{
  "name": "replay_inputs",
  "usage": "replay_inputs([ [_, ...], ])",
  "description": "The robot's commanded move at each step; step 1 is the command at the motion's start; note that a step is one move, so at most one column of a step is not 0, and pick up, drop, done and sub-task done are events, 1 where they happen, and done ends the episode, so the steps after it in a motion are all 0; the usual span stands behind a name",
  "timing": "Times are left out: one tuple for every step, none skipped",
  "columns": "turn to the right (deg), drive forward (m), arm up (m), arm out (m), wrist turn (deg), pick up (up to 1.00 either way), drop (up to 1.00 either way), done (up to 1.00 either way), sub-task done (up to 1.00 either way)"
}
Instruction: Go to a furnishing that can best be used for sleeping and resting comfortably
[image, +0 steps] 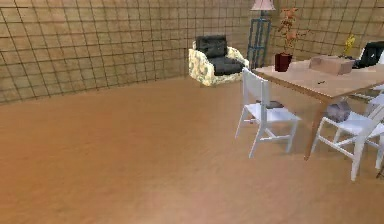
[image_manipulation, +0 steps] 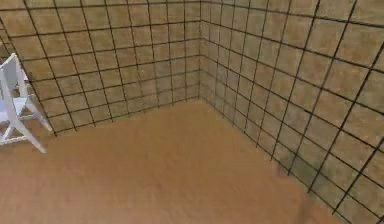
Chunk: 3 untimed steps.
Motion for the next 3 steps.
replay_inputs([
  [-45.0, 0.00, 0.00, 0.00, 0.0, 0.00, 0.00, 0.00, 0.00],
  [-27.0, 0.00, 0.00, 0.00, 0.0, 0.00, 0.00, 0.00, 0.00],
  [0.0, 0.40, 0.00, 0.00, 0.0, 0.00, 0.00, 0.00, 0.00],
])
